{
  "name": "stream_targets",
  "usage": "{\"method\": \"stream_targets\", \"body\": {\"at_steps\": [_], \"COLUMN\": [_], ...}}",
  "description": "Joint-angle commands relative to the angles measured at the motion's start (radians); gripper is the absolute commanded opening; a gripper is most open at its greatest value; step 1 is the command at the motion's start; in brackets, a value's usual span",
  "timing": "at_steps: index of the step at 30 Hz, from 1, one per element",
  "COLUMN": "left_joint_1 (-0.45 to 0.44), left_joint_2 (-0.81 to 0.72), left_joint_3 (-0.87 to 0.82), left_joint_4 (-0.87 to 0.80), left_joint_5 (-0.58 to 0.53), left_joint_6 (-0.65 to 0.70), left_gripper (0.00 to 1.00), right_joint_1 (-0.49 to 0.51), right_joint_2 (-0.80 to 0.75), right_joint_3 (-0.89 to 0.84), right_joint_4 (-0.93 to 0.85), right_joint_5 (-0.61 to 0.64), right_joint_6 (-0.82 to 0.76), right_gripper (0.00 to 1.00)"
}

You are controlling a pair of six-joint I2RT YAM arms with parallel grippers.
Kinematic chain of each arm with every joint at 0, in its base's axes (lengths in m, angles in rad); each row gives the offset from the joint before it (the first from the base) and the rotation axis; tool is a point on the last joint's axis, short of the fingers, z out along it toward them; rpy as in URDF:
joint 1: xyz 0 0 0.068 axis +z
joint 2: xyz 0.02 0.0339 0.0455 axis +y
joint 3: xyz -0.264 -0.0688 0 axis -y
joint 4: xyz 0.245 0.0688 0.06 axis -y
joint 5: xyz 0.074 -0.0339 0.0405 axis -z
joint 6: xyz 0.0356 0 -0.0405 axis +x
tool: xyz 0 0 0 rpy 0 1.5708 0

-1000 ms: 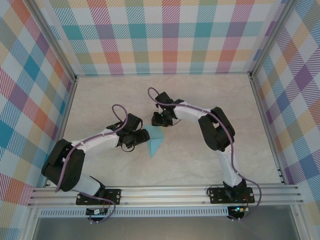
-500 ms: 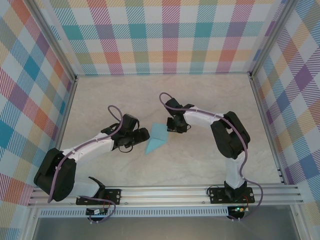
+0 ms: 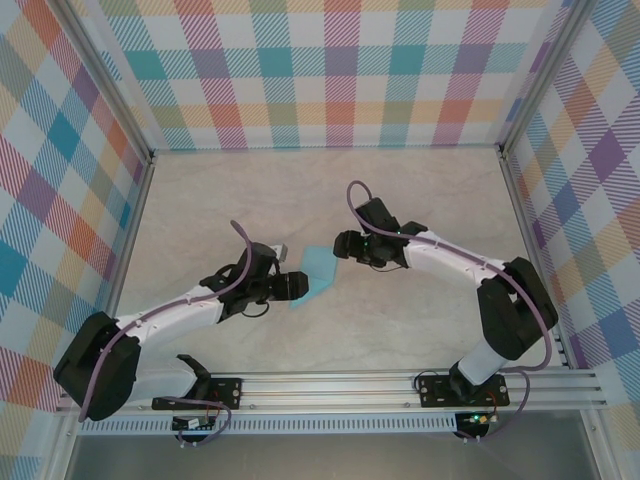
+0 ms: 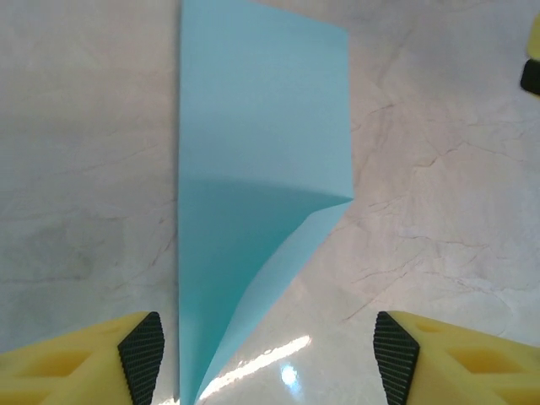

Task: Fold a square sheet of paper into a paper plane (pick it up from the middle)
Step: Move the paper to the center of the table.

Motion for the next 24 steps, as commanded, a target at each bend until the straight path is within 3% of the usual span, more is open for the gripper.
{"method": "stream_targets", "body": {"at_steps": [1, 6, 9, 17, 24], "left_joint_1": [-0.008, -0.008, -0.007, -0.003, 0.001], "left_joint_2": [0.004, 0.038, 0.066, 0.172, 0.248], "left_joint_3": [-0.034, -0.064, -0.066, -0.018, 0.012], "left_joint_4": [0.116, 0.241, 0.260, 0.247, 0.304], "left_joint_5": [0.029, 0.083, 0.052, 0.082, 0.142], "left_joint_6": [0.158, 0.301, 0.348, 0.385, 0.405], "left_gripper": [0.66, 0.56, 0.48, 0.41, 0.20], "right_joint_1": [-0.014, -0.027, -0.033, -0.053, -0.075], "right_joint_2": [-0.014, -0.019, -0.037, -0.076, -0.118], "right_joint_3": [-0.039, -0.060, -0.069, -0.100, -0.145], "right_joint_4": [0.061, 0.066, 0.067, 0.082, 0.110], "right_joint_5": [-0.077, -0.100, -0.102, -0.116, -0.146], "right_joint_6": [-0.018, -0.009, -0.007, 0.004, 0.024], "right_gripper": [0.72, 0.73, 0.73, 0.75, 0.76]}}
